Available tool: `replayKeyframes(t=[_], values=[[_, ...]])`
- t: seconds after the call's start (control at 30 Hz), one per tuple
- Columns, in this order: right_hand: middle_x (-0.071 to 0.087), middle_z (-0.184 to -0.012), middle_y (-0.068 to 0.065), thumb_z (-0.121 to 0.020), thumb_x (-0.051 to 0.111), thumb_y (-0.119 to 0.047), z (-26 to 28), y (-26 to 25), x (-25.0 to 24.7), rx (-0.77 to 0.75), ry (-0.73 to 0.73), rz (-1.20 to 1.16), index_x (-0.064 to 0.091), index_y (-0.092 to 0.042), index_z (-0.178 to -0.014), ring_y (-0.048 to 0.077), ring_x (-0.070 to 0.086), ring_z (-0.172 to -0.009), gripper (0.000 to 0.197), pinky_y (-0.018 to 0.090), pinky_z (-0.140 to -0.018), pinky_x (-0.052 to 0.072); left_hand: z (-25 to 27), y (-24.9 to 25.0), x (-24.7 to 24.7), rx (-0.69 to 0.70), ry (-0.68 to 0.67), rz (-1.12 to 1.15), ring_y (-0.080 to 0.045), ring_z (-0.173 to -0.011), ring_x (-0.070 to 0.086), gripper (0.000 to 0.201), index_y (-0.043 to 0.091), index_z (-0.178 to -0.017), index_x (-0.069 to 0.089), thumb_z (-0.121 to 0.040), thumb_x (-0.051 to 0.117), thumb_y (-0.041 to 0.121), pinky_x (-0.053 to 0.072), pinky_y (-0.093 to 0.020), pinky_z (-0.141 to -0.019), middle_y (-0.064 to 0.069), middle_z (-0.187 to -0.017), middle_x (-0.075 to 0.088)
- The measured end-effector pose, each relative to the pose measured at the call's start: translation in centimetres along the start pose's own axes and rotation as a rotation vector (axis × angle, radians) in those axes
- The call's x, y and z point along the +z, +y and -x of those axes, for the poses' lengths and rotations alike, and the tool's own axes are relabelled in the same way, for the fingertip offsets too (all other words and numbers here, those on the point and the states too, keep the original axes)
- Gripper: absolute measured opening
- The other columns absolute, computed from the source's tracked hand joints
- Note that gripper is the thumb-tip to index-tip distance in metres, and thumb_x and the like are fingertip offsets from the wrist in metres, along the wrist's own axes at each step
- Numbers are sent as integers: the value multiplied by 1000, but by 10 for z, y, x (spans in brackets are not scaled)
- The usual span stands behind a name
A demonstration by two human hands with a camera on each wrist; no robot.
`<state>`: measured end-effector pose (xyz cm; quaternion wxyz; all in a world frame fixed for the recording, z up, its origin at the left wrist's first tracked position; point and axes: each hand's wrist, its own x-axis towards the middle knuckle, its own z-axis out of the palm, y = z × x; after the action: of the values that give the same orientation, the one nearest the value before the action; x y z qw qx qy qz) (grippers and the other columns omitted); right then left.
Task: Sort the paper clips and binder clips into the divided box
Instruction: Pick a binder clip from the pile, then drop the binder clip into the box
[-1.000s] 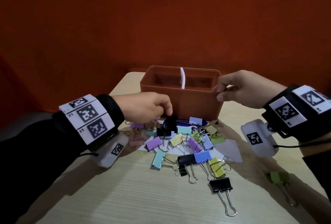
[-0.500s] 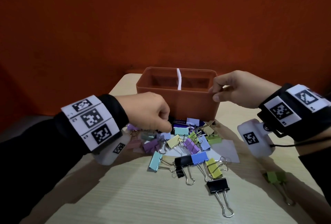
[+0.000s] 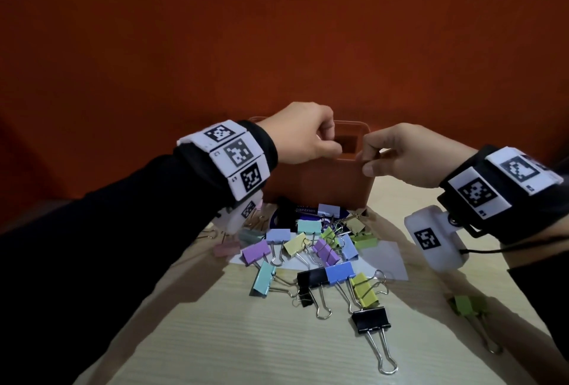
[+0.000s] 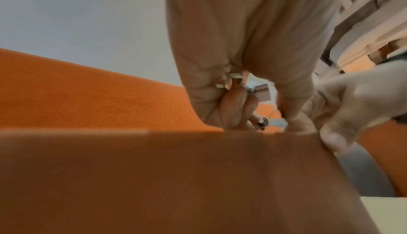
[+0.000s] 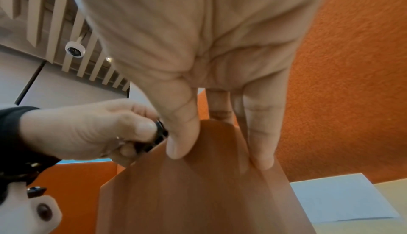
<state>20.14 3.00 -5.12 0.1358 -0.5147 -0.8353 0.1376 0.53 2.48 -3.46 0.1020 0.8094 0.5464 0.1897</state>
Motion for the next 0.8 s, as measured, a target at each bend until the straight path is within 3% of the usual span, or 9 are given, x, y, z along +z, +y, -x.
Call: replayKeyframes(t=[0.23,0.37,0.47,0.53,0.67,0.8], values=[[68,-98,-1,-81,70,-30,-1,0,0,-12,-9,3,59,-32,-75,23,63,-91,13,48,-83,52,-1,-10,3,-25,3,6,-9,-93,50,37,27,-118,56,-85,70,36,36,-22,-76,10,-103,52],[68,-99,-1,-81,70,-31,0,-1,1,4,-5,-2,58,-36,-74,24,65,-90,15,49,-82,53,-2,-9,0,-20,104,104,-2,-80,53,33,29,-111,61,-83,74,22,41,-14,-60,9,-103,53],[69,-99,2,-81,71,-28,0,-2,1,-5,1,-5,58,-33,-74,25,64,-91,15,48,-83,52,-3,-5,0,8,144,258,-2,-68,61,29,27,-105,63,-82,74,14,50,-17,-51,6,-98,60],[69,-99,2,-81,71,-26,1,-2,1,-8,0,-10,58,-29,-72,25,63,-91,16,46,-83,52,-1,-2,1,21,99,324,0,-63,63,28,25,-106,64,-84,73,10,54,-21,-53,6,-93,62],[69,-98,3,-81,71,-27,0,-1,1,-11,-4,-9,58,-30,-72,25,65,-88,16,47,-82,52,3,-1,0,48,78,347,-7,-74,67,21,24,-104,65,-90,64,9,56,-23,-62,10,-87,62],[69,-97,1,-80,70,-32,-1,0,2,3,0,-6,58,-36,-74,24,66,-89,14,49,-82,53,12,-7,-13,61,218,173,2,-69,57,11,26,-94,66,-87,68,18,45,-10,-60,13,-83,62]])
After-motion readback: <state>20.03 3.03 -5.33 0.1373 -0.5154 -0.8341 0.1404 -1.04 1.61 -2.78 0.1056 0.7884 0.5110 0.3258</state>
